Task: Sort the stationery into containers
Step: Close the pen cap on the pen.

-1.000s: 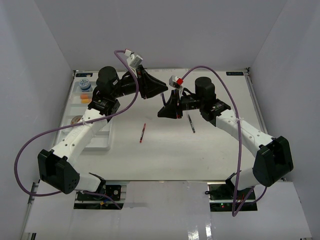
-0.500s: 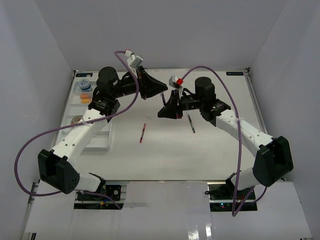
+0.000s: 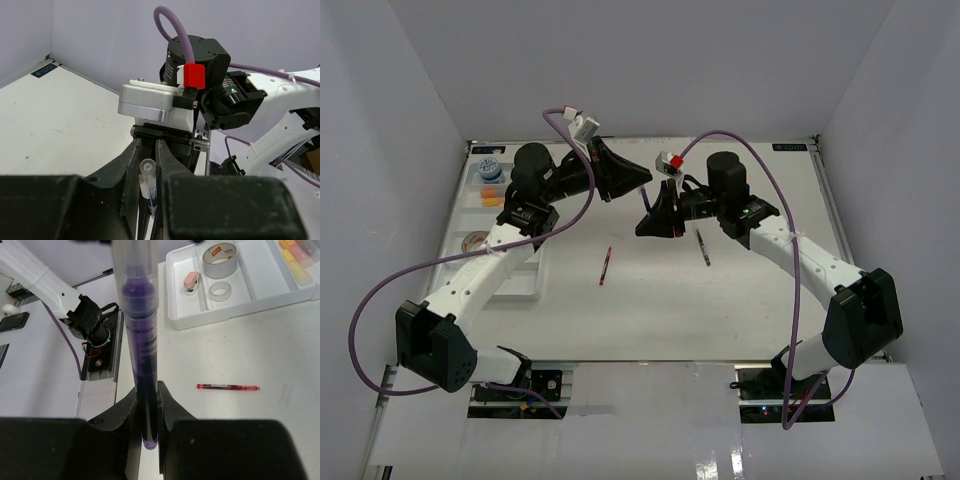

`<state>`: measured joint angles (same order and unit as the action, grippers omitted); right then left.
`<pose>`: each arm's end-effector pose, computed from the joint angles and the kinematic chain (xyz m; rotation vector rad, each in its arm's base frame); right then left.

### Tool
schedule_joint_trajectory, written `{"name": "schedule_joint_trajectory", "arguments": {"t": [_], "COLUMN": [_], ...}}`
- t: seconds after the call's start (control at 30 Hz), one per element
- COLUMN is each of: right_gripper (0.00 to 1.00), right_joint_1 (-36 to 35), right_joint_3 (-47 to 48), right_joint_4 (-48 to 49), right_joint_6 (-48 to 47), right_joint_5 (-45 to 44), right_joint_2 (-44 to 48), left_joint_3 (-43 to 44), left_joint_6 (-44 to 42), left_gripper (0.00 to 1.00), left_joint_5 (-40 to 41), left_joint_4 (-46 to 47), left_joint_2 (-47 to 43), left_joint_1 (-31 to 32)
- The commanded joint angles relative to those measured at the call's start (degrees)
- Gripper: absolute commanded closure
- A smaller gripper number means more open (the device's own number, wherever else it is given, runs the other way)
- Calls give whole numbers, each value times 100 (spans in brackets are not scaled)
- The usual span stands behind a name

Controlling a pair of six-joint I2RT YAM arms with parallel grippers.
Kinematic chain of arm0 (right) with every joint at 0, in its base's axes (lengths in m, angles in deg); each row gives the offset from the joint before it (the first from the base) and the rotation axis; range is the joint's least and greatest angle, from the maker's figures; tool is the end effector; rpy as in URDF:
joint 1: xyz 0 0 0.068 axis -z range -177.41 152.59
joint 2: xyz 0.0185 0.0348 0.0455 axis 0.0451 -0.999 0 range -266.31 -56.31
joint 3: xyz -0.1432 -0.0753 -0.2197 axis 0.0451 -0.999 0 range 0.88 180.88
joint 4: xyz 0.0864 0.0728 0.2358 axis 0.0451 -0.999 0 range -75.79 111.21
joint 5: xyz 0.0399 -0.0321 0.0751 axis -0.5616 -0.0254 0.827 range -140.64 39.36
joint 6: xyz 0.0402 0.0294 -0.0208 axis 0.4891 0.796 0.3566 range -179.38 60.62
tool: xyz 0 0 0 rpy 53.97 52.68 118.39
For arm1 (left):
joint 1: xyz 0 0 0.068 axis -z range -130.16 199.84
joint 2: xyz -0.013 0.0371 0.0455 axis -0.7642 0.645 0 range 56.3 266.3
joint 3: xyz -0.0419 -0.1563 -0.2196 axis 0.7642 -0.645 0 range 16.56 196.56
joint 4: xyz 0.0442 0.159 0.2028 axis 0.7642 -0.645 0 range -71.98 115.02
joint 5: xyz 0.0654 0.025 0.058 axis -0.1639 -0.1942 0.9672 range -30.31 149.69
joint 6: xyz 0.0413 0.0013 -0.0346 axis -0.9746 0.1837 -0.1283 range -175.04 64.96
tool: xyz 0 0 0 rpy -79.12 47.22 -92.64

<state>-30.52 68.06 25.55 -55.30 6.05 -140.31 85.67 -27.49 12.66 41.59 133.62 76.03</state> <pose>0.2649 0.2084 0.3424 -1.1607 1.4896 1.3296 0.2669 -0.1603 0.4098 0.7125 1.4575 -1.3204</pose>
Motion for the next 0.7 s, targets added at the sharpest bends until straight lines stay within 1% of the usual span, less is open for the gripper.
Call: {"name": "schedule_joint_trajectory", "arguments": {"t": [0.0, 0.2, 0.37, 0.67], "right_gripper": [92, 92, 92, 92], "right_joint_1": [102, 225, 313, 331], "right_joint_3": [656, 937, 1324, 1439], "right_joint_4": [1060, 1587, 1623, 1790], "right_joint_6": [120, 277, 278, 348], "right_joint_5": [27, 141, 237, 378], "right_joint_2": [148, 122, 42, -2], "left_joint_3": [-300, -406, -450, -494], "left_joint_6": [171, 417, 462, 462], "left_gripper": [100, 100, 100, 100], "left_joint_5": [-474, -737, -878, -922], "left_joint_4": [-384, -260, -295, -383], "left_joint_2": [-85, -50, 37, 169], "left_joint_1": [70, 70, 70, 175]}}
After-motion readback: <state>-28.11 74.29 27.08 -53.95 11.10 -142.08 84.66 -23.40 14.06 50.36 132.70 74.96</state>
